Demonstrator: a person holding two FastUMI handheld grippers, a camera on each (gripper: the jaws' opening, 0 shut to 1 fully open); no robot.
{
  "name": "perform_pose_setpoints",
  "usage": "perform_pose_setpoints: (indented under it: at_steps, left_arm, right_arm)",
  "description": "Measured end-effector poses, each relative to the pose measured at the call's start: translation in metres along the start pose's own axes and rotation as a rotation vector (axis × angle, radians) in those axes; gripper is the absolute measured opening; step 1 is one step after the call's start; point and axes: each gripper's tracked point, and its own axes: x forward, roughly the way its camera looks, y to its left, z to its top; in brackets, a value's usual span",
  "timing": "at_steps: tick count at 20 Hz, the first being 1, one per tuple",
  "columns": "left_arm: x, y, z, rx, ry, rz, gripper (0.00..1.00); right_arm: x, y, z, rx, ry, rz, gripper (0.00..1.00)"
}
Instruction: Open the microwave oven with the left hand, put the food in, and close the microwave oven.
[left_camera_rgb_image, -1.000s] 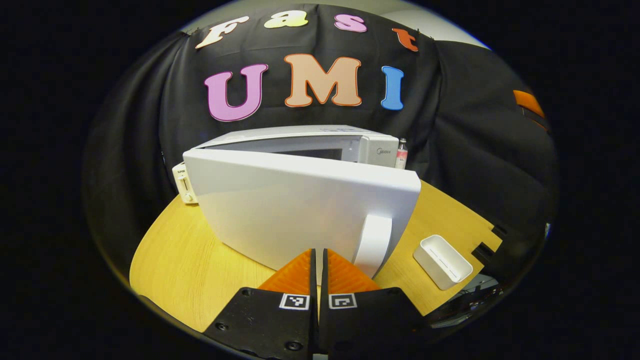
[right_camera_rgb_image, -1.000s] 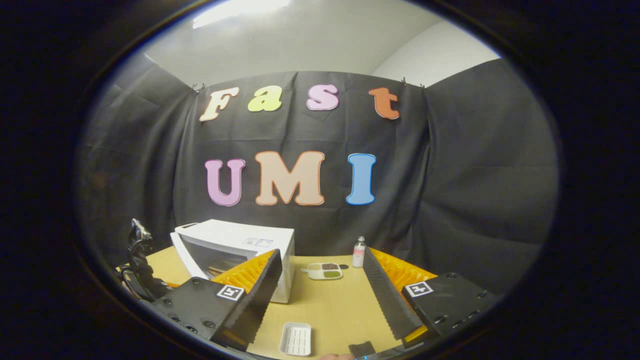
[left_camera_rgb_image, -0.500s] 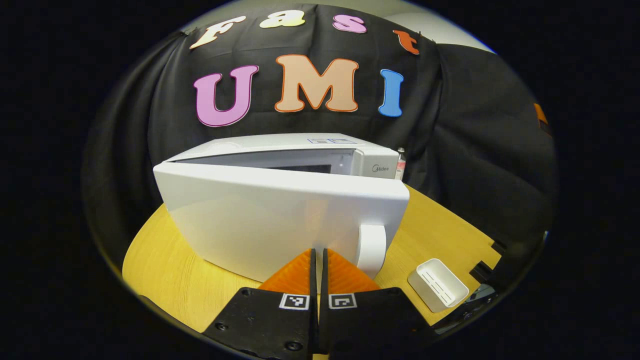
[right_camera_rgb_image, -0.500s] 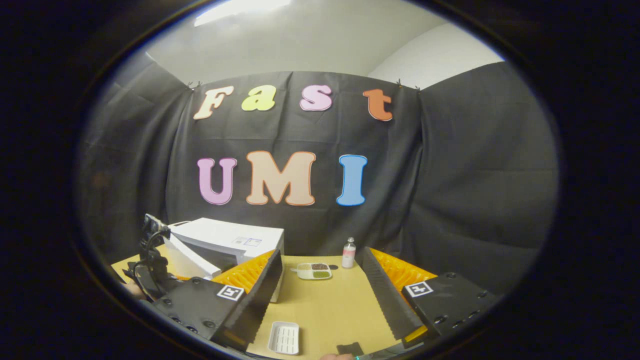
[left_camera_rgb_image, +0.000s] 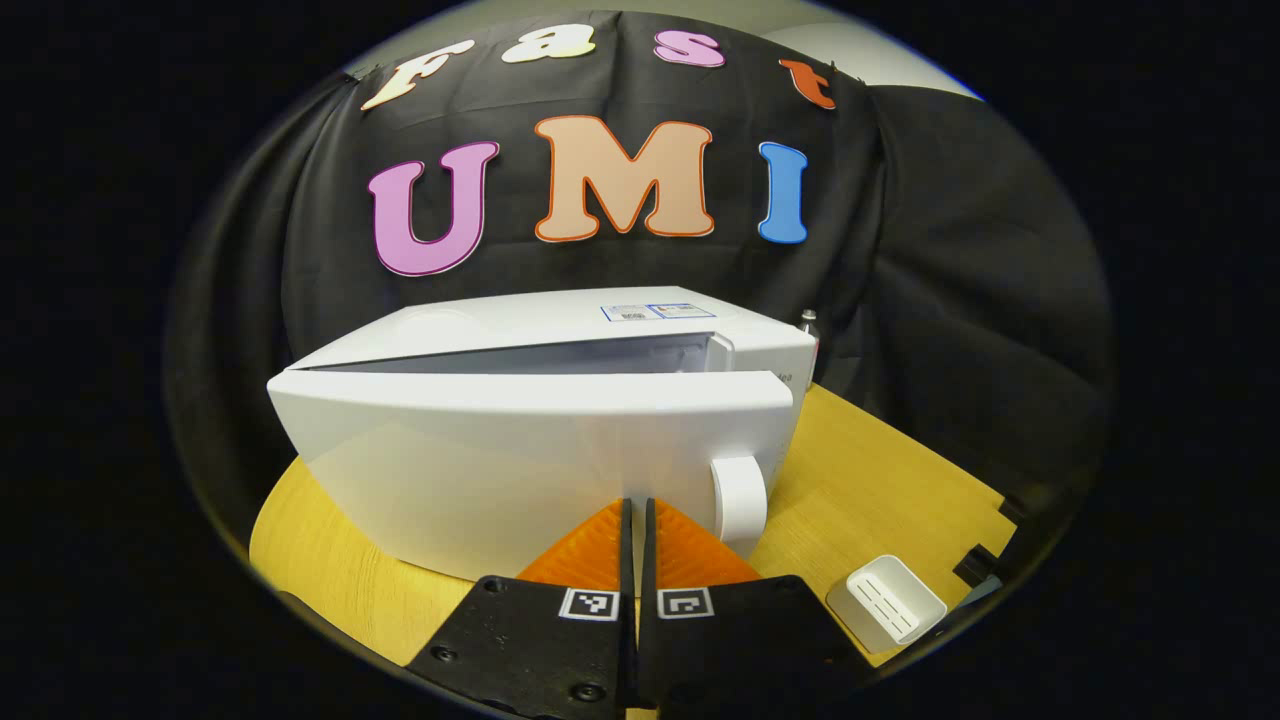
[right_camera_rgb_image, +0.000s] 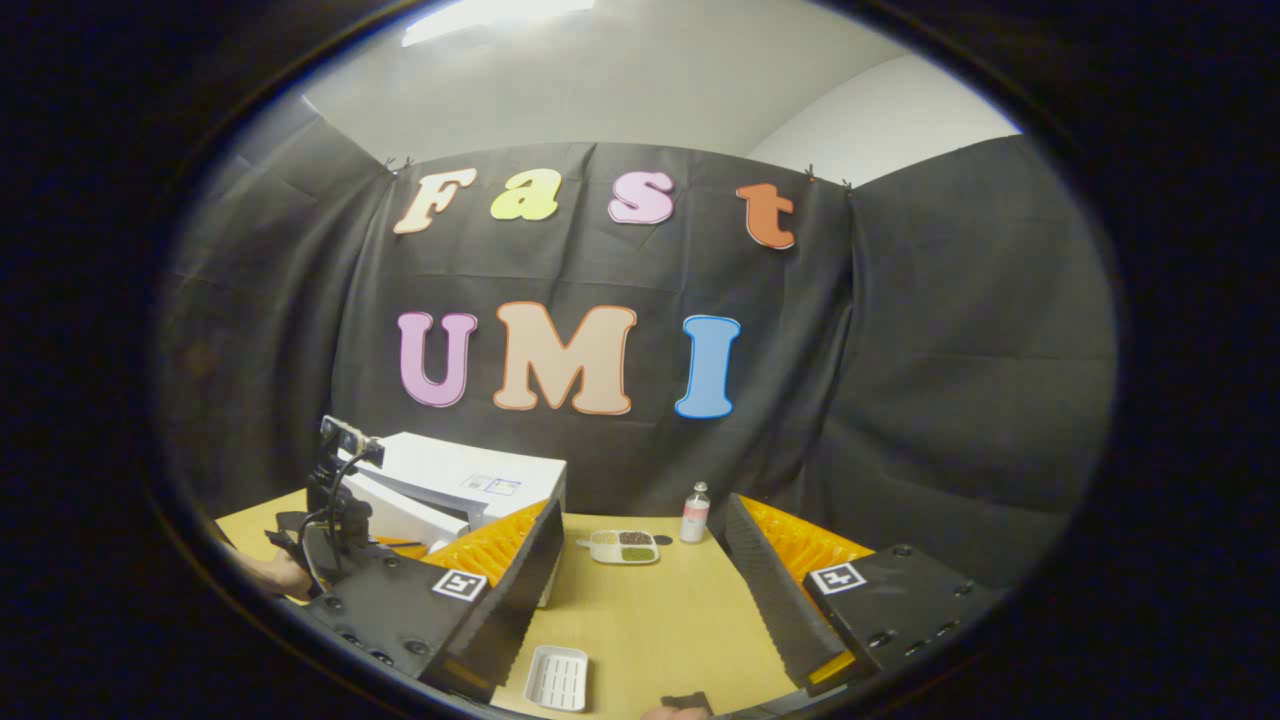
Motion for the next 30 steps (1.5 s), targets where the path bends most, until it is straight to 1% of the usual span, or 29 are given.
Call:
perform_pose_setpoints:
  at_steps: [3, 4, 5, 7, 10, 11, 13, 17, 19, 20, 21, 22, 23, 24, 26, 30]
  left_arm:
    - [0.015, -0.001, 0.003, 0.01, -0.001, -0.001, 0.0]
    - [0.019, 0.0, 0.003, 0.007, 0.01, 0.003, 0.0]
    - [0.022, 0.002, 0.002, -0.009, 0.016, 0.006, 0.0]
    - [0.029, 0.004, 0.009, -0.036, 0.015, 0.018, 0.0]
    - [0.04, 0.004, 0.013, 0.006, 0.025, 0.028, 0.0]
    - [0.039, 0.002, 0.011, 0.004, 0.025, 0.017, 0.0]
    - [0.04, 0.002, 0.01, 0.021, 0.024, 0.019, 0.0]
    - [0.042, 0.001, 0.009, 0.016, 0.024, 0.026, 0.0]
    - [0.048, -0.004, 0.007, 0.015, 0.028, 0.006, 0.0]
    - [0.054, 0.0, 0.01, 0.037, 0.026, 0.026, 0.0]
    - [0.058, -0.007, 0.007, 0.026, 0.045, -0.012, 0.0]
    - [0.054, -0.005, 0.008, 0.025, 0.045, -0.006, 0.01]
    - [0.056, -0.005, 0.009, 0.027, 0.021, -0.009, 0.01]
    - [0.054, -0.003, 0.009, 0.04, 0.018, 0.01, 0.01]
    - [0.054, -0.002, 0.007, 0.059, 0.02, 0.023, 0.01]
    - [0.043, -0.002, 0.015, 0.08, -0.001, 0.035, 0.01]
  right_arm:
    - [0.002, 0.007, -0.008, -0.014, 0.017, 0.018, 0.96]
    - [0.002, 0.01, -0.009, -0.016, 0.019, 0.028, 1.0]
    - [0.003, 0.012, -0.009, -0.024, 0.018, 0.032, 0.96]
    - [0.007, 0.014, -0.014, -0.039, 0.026, 0.04, 0.96]
    - [0.009, 0.017, -0.016, -0.05, 0.031, 0.046, 1.0]
    - [0.011, 0.018, -0.016, -0.064, 0.029, 0.046, 0.96]
    - [0.012, 0.021, -0.019, -0.082, 0.036, 0.06, 0.97]
    - [0.017, 0.026, -0.022, -0.097, 0.04, 0.073, 0.97]
    - [0.019, 0.028, -0.026, -0.08, 0.051, 0.077, 0.97]
    - [0.02, 0.028, -0.026, -0.073, 0.053, 0.077, 0.97]
    - [0.02, 0.028, -0.025, -0.072, 0.055, 0.079, 1.0]
    - [0.021, 0.029, -0.024, -0.075, 0.053, 0.082, 1.0]
    - [0.022, 0.029, -0.022, -0.082, 0.045, 0.077, 0.97]
    - [0.021, 0.026, -0.021, -0.087, 0.044, 0.075, 0.97]
    - [0.019, 0.023, -0.024, -0.088, 0.05, 0.07, 0.97]
    - [0.02, 0.02, -0.024, -0.069, 0.054, 0.063, 0.97]
